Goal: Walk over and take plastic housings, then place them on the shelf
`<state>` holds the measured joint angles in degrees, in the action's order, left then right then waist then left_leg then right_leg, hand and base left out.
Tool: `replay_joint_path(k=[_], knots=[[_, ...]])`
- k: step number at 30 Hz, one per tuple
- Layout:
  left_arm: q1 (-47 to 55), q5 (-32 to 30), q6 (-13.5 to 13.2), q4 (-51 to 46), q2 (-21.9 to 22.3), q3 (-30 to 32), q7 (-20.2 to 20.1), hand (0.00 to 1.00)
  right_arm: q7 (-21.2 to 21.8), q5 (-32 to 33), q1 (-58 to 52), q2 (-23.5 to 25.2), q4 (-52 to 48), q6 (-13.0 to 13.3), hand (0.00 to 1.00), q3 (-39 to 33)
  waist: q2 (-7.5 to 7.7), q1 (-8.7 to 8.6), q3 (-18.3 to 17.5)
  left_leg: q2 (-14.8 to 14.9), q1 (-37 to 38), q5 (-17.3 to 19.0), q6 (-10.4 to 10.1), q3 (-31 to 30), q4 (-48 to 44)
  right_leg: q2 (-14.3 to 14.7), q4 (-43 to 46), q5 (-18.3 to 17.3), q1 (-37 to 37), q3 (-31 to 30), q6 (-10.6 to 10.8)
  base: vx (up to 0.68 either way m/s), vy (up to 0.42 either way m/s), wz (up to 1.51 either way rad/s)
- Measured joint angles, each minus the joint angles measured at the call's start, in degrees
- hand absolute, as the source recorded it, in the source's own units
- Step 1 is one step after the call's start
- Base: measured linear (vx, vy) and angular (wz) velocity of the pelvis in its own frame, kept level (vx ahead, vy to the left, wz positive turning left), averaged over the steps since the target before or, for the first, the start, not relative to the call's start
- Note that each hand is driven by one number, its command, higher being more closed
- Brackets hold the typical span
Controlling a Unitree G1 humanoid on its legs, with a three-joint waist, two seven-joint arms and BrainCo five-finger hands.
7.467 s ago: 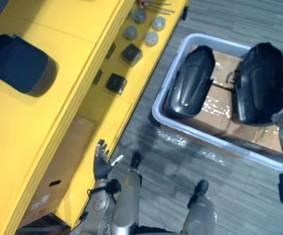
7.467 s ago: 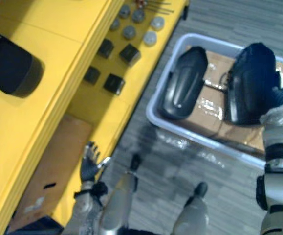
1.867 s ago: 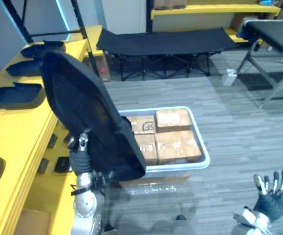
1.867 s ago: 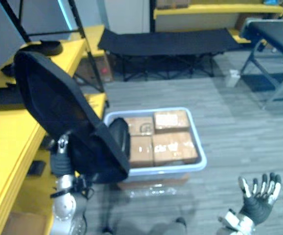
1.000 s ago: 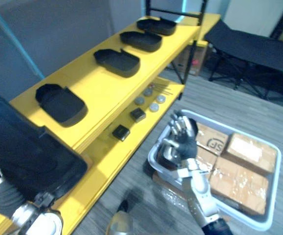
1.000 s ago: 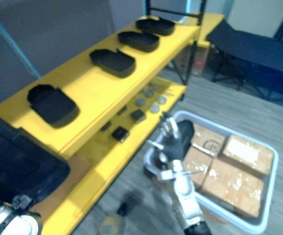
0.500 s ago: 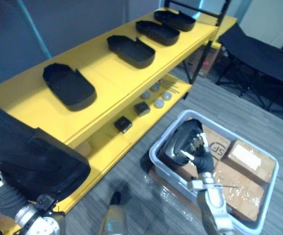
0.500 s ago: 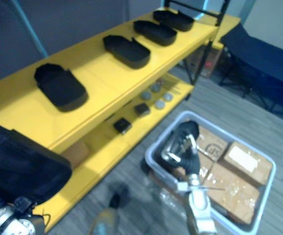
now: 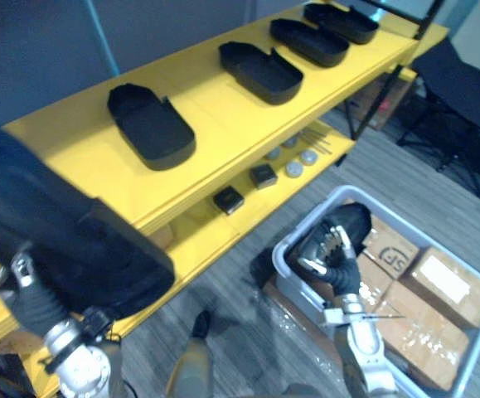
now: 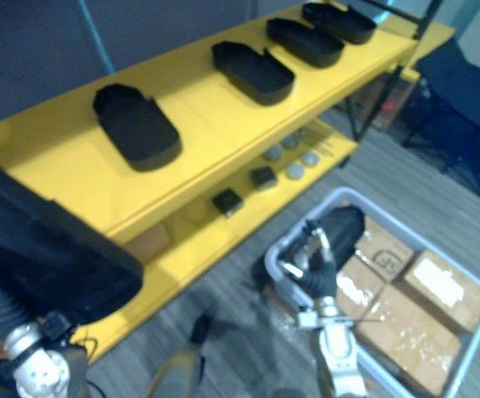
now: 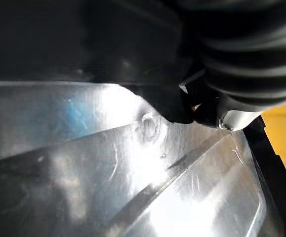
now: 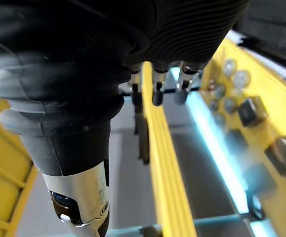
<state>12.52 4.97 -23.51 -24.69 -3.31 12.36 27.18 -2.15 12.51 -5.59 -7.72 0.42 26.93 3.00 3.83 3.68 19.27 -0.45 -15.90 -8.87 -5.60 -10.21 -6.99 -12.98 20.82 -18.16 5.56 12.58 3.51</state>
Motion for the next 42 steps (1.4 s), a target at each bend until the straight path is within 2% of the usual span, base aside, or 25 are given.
replay_joint_path(k=[1, 4, 6, 12, 15, 16, 17, 18, 20, 21, 22, 23, 24, 25, 27, 29, 30, 32, 33, 34, 35, 37, 38, 39, 42], knots=[[-0.5, -0.8, 0.0, 0.0, -0.1, 0.1, 0.5, 1.00, 0.0, 0.0, 1.0, -0.5, 0.0, 0.5, 0.00, -0.4, -0.20, 0.12, 0.7, 0.2, -0.8, 0.0, 0.0, 0.4, -0.6, -0.1, -0.2, 0.0, -0.6, 0.0, 0.3, -0.06, 0.032, -0.45], [-3.2, -3.5, 0.0, 0.1, -0.8, 0.5, 1.9, 1.00, -0.4, -0.2, 6.4, -2.5, 0.0, 1.6, 0.00, -2.0, -0.68, 0.30, 5.7, 0.5, -4.2, 2.0, 1.1, 3.3, -6.1, -1.3, 1.3, -1.6, -3.1, -0.2, 3.9, -0.10, 0.068, -0.40], [-4.0, -3.8, 0.0, 0.8, -0.9, 0.5, 1.9, 1.00, -0.7, -0.3, 6.9, -2.7, -0.1, 1.6, 0.00, -2.0, -1.22, 0.30, 8.7, 0.5, -5.9, 6.3, 1.4, 4.7, -13.0, -2.3, 5.7, -4.1, -4.4, -1.7, 5.6, -0.13, 0.112, -0.29], [-0.5, -3.9, 0.0, 2.2, -0.7, 1.8, 4.3, 1.00, 0.2, -0.2, 2.3, -1.2, -2.0, 1.8, 0.00, -2.9, -1.45, -0.05, 8.8, 0.0, -8.3, 12.3, 2.3, 6.5, -22.9, -4.4, 11.5, -8.5, -5.3, -3.2, 6.4, -0.01, 0.053, -0.10], [0.0, -5.0, 0.0, 2.0, -0.5, 4.0, 6.0, 1.00, 1.2, -0.3, 1.9, -0.4, -4.5, 3.4, 0.00, -2.9, -1.38, 0.27, 8.8, -1.2, -8.3, 16.5, 3.0, 7.1, -27.3, -5.6, 10.1, -9.7, -1.6, -2.1, 6.8, 0.13, 0.075, 0.14], [0.3, -5.6, 0.0, 1.0, -0.6, 5.5, 6.2, 1.00, 1.1, -0.5, 1.9, 0.2, -4.6, 4.1, 0.00, -3.0, -0.44, 0.38, 8.0, -1.6, -8.2, 19.1, 5.8, 9.6, -30.1, -6.6, 6.8, -9.7, 1.9, -0.3, 6.3, 0.26, 0.126, 0.35], [0.5, -5.6, 0.0, 0.4, -0.7, 5.8, 6.2, 1.00, 1.1, -0.5, 1.8, 0.4, -4.6, 4.2, 0.00, -3.2, 0.04, 0.34, 7.5, -1.6, -8.3, 20.5, 7.4, 11.2, -31.7, -6.9, 7.1, -9.2, 3.0, -0.1, 5.7, 0.24, 0.088, 0.33], [0.6, -5.7, -0.1, 0.0, -0.6, 6.3, 6.4, 1.00, 0.9, -0.5, 2.0, 0.4, -4.6, 4.3, 0.00, -3.3, -0.15, 0.46, 7.1, -1.7, -8.3, 22.1, 6.5, 11.2, -32.6, -7.0, 10.3, -7.9, 2.2, -0.9, 5.1, 0.34, 0.160, 0.42], [-0.5, -6.6, 0.1, -0.1, -0.9, 7.0, 7.1, 1.00, -0.1, -0.5, 3.1, 0.9, -4.6, 4.3, 0.00, -3.6, -0.06, 0.26, 6.1, -3.7, -8.2, 24.6, 6.5, 9.0, -34.7, -7.6, 26.6, 1.1, -5.1, -5.5, 1.1, 0.37, 0.208, 0.72], [-0.6, -7.9, 0.2, -0.3, -0.9, 7.2, 7.9, 1.00, -0.4, -0.6, 3.8, 1.2, -4.6, 4.4, 0.00, -3.6, 0.26, 0.16, 4.8, -4.9, -7.5, 25.1, 7.2, 7.4, -34.2, -7.5, 31.4, 9.7, -7.6, -6.7, 1.3, 0.32, 0.134, 0.75], [-0.7, -8.1, 0.2, -0.5, -0.9, 7.2, 8.1, 1.00, -0.4, -1.1, 4.4, 1.4, -4.6, 4.5, 0.00, -3.6, 0.23, 0.06, 4.3, -5.1, -6.5, 25.1, 7.4, 6.0, -33.6, -7.2, 32.9, 14.7, -8.3, -6.9, 1.6, 0.44, 0.092, 0.85], [-0.8, -8.3, 0.3, -1.4, -0.8, 7.2, 8.6, 1.00, -0.5, -1.8, 6.2, 1.4, -4.5, 5.2, 0.00, -3.2, 0.10, 0.07, 4.3, -5.2, -3.9, 25.4, 7.9, 3.8, -32.3, -5.2, 36.1, 13.7, -9.1, -7.8, 2.0, 0.43, 0.022, 0.81], [-1.0, -8.2, 0.3, -2.1, -0.7, 7.1, 9.0, 1.00, -0.5, -2.2, 8.0, 1.3, -4.5, 6.0, 0.00, -2.2, 0.00, 0.12, 4.3, -5.2, -1.2, 25.5, 8.0, 1.7, -30.8, -2.4, 37.9, 7.9, -10.7, -7.7, 0.9, 0.50, -0.035, 0.78], [-1.4, -8.2, 0.4, -2.2, -0.7, 7.0, 9.0, 1.00, -0.4, -2.2, 9.4, 1.3, -4.6, 6.2, 0.00, -1.7, -0.16, 0.13, 4.2, -5.2, 0.4, 25.5, 8.0, 0.1, -29.6, -0.6, 37.7, 5.7, -11.7, -7.6, 0.4, 0.39, -0.052, 0.85], [-2.2, -8.2, 1.3, -2.2, -0.6, 5.7, 8.7, 1.00, -0.1, -2.0, 11.5, 0.8, -5.2, 6.6, 0.00, -0.9, -2.06, 0.00, 3.1, -4.2, 6.6, 25.5, 8.0, -5.0, -24.7, 6.0, 28.1, 0.6, -14.4, -5.7, -2.2, 0.34, -0.100, 0.94], [-2.1, -8.2, 1.6, -2.2, -0.3, 4.5, 8.5, 1.00, 1.0, -1.0, 11.1, 0.1, -7.3, 6.6, 0.00, -0.2, -3.48, -0.49, 1.3, -3.7, 9.4, 25.5, 8.0, -8.3, -22.5, 9.5, 16.3, 0.7, -16.7, -6.8, -2.2, 0.39, -0.135, 1.14], [-2.1, -8.2, 1.6, -2.1, 0.0, 3.9, 8.2, 1.00, 1.3, -0.6, 10.7, -0.1, -8.4, 6.5, 0.00, 0.4, -4.03, -1.28, 0.5, -3.9, 10.4, 25.6, 7.9, -10.0, -22.5, 11.0, 10.0, 1.9, -17.9, -8.8, -1.1, 0.42, -0.162, 1.36], [-2.1, -8.2, 1.6, -2.1, 0.0, 2.7, 7.9, 1.00, 1.4, 0.2, 9.8, -0.3, -9.1, 6.5, 0.00, 1.6, -3.62, -1.95, -0.5, -4.8, 11.2, 26.4, 7.1, -11.4, -22.9, 11.6, 3.4, 5.9, -18.0, -11.7, -1.0, 0.30, -0.163, 1.52], [-1.8, -8.2, 1.5, -2.1, -0.4, 1.9, 7.4, 1.00, 1.1, 0.1, 9.0, -0.4, -9.1, 6.4, 0.00, 2.6, -2.49, -2.48, -2.5, -5.8, 11.2, 29.2, 6.1, -11.8, -23.7, 11.2, 0.6, 11.6, -17.7, -14.0, -0.2, 0.30, -0.227, 1.75], [-1.6, -8.2, 1.0, -1.1, 0.6, 1.1, 7.2, 1.00, 0.8, 0.2, 9.1, -1.3, -8.4, 6.0, 0.00, 3.9, -3.68, -1.74, -2.8, -4.8, 12.3, 31.5, 4.9, -12.6, -25.1, 11.6, 3.4, 12.0, -17.5, -12.3, 0.1, 0.33, -0.254, 1.27], [-0.2, -7.8, 1.2, -1.1, 1.1, 0.6, 7.2, 1.00, 0.8, 0.1, 9.2, -1.6, -8.3, 5.4, 0.00, 5.0, -4.58, -0.31, -3.9, -3.2, 12.0, 31.9, 4.2, -12.6, -25.1, 12.6, 3.2, 11.2, -17.4, -11.7, -1.0, 0.31, -0.246, 0.62], [1.0, -7.7, 1.6, -1.0, 1.7, 0.3, 7.2, 1.00, 0.5, -0.4, 9.8, -1.5, -8.5, 5.3, 0.00, 7.1, -5.24, 0.56, -4.3, -1.9, 12.1, 31.2, 3.0, -12.6, -23.5, 13.0, 3.4, 10.7, -17.1, -9.7, -1.9, 0.20, -0.196, 0.37], [1.0, -7.8, 2.4, -1.0, 1.7, -0.4, 6.8, 1.00, -0.6, -1.3, 10.0, -1.4, -8.5, 5.3, 0.00, 7.3, -5.25, 0.54, -4.3, -1.0, 12.9, 30.3, 1.7, -11.5, -21.3, 12.8, 3.1, 10.5, -16.4, -8.5, -2.3, 0.10, -0.149, 0.41], [1.0, -7.8, 2.5, -1.0, 1.7, -0.7, 6.3, 1.00, -1.2, -1.7, 10.0, -1.5, -8.5, 5.3, 0.00, 7.2, -5.25, 0.41, -4.3, -0.4, 13.4, 29.8, 1.6, -10.4, -20.1, 12.5, 2.8, 10.3, -15.6, -7.8, -2.6, 0.11, -0.180, 0.70], [0.5, -7.7, 2.2, -0.9, 1.6, -2.6, 3.4, 1.00, -5.4, -4.8, 7.0, -1.4, -11.2, 5.3, 0.00, 2.5, -5.38, -1.88, -4.4, 2.8, 15.4, 26.8, 3.6, 2.9, -16.6, 10.1, -0.2, 10.0, -9.5, -2.4, -3.1, 0.06, -0.095, 0.85]])
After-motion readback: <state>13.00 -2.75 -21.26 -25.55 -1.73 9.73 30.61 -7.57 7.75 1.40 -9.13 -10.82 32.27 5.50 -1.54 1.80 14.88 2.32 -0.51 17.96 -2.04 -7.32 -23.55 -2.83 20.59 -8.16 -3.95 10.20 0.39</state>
